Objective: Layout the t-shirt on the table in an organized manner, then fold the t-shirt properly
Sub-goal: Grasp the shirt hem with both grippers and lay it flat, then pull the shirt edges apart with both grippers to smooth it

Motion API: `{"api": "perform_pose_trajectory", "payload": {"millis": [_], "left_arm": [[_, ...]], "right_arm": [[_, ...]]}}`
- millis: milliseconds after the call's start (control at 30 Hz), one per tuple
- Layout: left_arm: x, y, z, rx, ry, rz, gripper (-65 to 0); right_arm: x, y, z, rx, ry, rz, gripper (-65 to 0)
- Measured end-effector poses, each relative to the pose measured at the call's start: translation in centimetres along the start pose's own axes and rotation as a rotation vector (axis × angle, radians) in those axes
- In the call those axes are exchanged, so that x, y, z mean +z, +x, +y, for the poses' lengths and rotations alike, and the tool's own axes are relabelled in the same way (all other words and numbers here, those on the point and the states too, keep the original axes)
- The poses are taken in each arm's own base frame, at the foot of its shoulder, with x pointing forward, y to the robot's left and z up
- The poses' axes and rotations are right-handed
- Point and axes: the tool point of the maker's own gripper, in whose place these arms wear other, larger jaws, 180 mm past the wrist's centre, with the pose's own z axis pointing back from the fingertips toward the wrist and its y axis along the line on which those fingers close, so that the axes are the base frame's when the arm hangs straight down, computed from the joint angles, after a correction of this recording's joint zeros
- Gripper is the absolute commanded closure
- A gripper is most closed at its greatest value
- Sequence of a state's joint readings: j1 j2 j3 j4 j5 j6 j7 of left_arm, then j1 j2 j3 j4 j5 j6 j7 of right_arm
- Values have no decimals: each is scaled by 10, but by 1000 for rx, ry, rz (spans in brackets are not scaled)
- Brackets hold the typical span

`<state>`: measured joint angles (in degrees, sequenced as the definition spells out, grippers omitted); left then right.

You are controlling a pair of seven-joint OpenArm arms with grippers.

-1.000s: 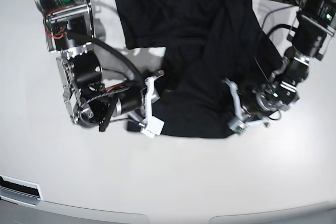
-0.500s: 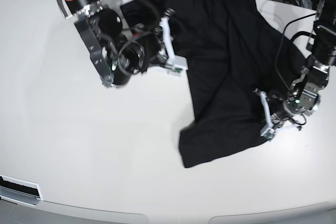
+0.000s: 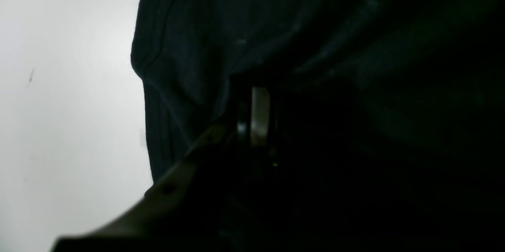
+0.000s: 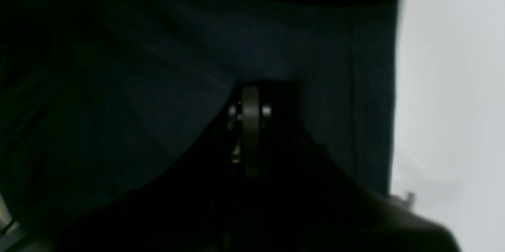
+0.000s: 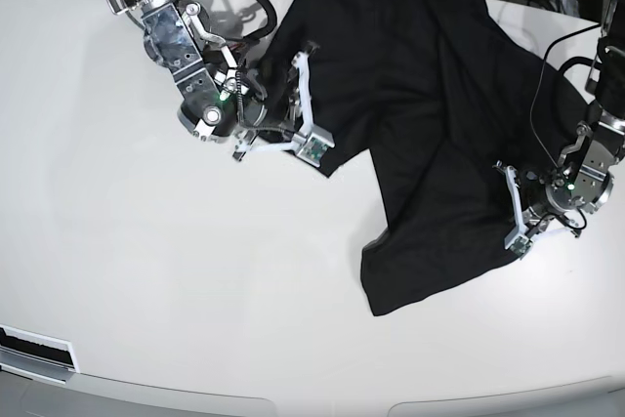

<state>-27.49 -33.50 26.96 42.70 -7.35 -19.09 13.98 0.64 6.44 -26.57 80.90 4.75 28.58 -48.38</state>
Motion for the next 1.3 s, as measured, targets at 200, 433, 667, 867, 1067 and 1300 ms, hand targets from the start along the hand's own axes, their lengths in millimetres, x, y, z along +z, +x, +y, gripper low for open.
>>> {"api": "perform_pose_trajectory", "payload": {"millis": [200,433,667,867,1067,1300], "left_arm": [[1,-2,2,1,2,4,0],[11,-18,18,22,16,44,0],[19,-32,29,102,20,66,0],[22,-35,29,131,3,70,0],[22,-29,25,143,-18,58,0],[23,-33,22,133,-28,100,0]], "right_arm": [[20,-33,-81,-115,-265,80,0],[65,-67,-168,-279,-464,129,0],[97,-32,-192,-372,-286,-51,0],[86,-1,-118,-371,115,-226,0],[47,-10,-81,-340,66,-186,0],[26,-36,-81,-359,40,-151,0]]}}
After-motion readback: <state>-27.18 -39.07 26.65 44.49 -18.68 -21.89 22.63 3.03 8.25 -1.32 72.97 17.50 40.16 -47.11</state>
